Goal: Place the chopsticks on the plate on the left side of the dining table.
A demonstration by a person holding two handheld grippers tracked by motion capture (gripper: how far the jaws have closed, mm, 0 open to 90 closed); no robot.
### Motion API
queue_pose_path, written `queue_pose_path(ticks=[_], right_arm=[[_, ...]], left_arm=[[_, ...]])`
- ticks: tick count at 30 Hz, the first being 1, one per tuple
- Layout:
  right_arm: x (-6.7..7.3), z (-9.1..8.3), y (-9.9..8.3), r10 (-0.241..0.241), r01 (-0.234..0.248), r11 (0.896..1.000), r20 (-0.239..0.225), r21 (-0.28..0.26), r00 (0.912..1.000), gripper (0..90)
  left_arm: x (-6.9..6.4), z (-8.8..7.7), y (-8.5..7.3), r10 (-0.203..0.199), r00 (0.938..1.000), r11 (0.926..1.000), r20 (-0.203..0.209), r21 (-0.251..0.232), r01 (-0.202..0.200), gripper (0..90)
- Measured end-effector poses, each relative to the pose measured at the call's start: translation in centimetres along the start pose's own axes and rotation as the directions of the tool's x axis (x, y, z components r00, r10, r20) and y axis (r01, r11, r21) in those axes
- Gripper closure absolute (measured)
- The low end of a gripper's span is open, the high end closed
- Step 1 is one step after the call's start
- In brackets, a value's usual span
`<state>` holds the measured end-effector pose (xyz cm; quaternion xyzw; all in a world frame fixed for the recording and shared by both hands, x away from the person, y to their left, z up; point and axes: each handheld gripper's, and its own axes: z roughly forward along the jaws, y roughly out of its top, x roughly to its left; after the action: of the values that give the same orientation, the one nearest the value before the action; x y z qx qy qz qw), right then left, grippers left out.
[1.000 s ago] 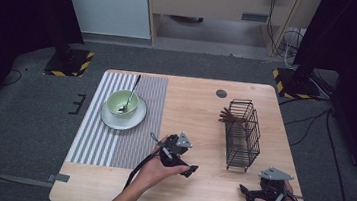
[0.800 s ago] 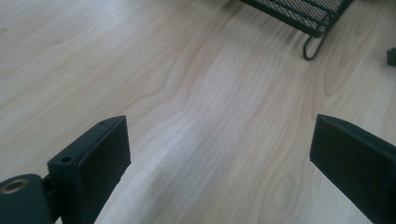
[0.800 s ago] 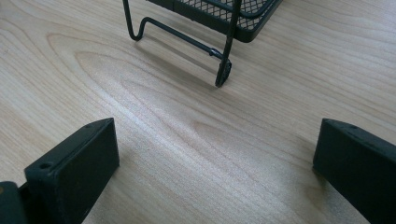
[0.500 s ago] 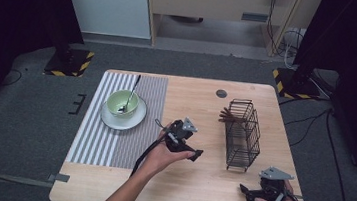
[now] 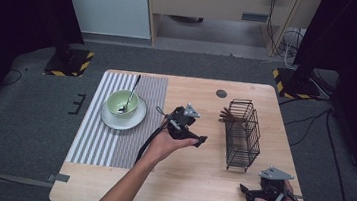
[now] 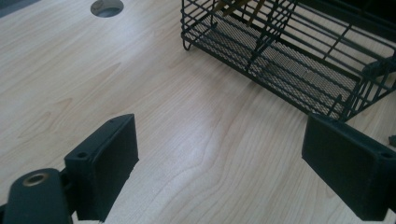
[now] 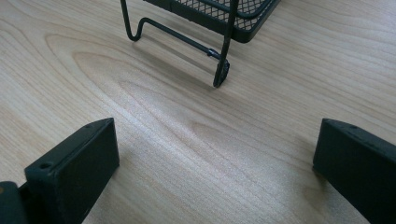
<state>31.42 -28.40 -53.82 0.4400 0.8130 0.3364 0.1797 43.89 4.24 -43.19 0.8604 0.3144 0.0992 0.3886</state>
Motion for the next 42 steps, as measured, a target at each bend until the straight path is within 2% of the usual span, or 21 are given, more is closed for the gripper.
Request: queue_pose_path(ticks=[8,17,26,27,33,39,42], right_arm=[[0.0,-0.1,0.0,0.005,-0.005,1.0,-0.001,0.002,1.0,0.4],[0.1,-0.1,0.0,0.008,-0.008,1.0,0.0,0.002,1.0,0.4],[0.1,-0.1,0.0,0.008,-0.008,1.0,0.001,0.001,1.0,0.4],[0.1,-0.1,0.0,0.008,-0.008,1.0,0.0,0.002,1.0,0.4],[0.1,-0.1,0.0,0.008,-0.008,1.0,0.0,0.003,1.0,0.4],[0.1,-0.1,0.0,0.01,-0.01,1.0,0.001,0.001,0.9999,0.4],[0.1,-0.1,0.0,0.009,-0.009,1.0,0.001,0.001,1.0,0.3]], left_arm=[[0.3,-0.5,1.3,-0.02,0.9998,0.9997,0.002,-0.013,0.02,12.7],[0.5,-0.8,2.2,-0.029,0.9994,0.999,0.018,-0.035,0.03,19.8],[0.5,-1.2,3.2,0.001,0.9997,0.9987,0.025,-0.05,0.001,37.6],[0.5,-1.3,3.4,0.004,0.9997,0.9978,0.024,-0.066,-0.003,42.5],[0.6,-1.5,4.0,-0.001,0.9991,0.9958,0.043,-0.091,0.005,49.6],[0.0,-2.5,5.2,0.035,0.9971,0.9926,0.067,-0.119,-0.027,62.5],[-0.1,-2.9,5.5,0.046,0.9962,0.9908,0.073,-0.131,-0.037,65.1]])
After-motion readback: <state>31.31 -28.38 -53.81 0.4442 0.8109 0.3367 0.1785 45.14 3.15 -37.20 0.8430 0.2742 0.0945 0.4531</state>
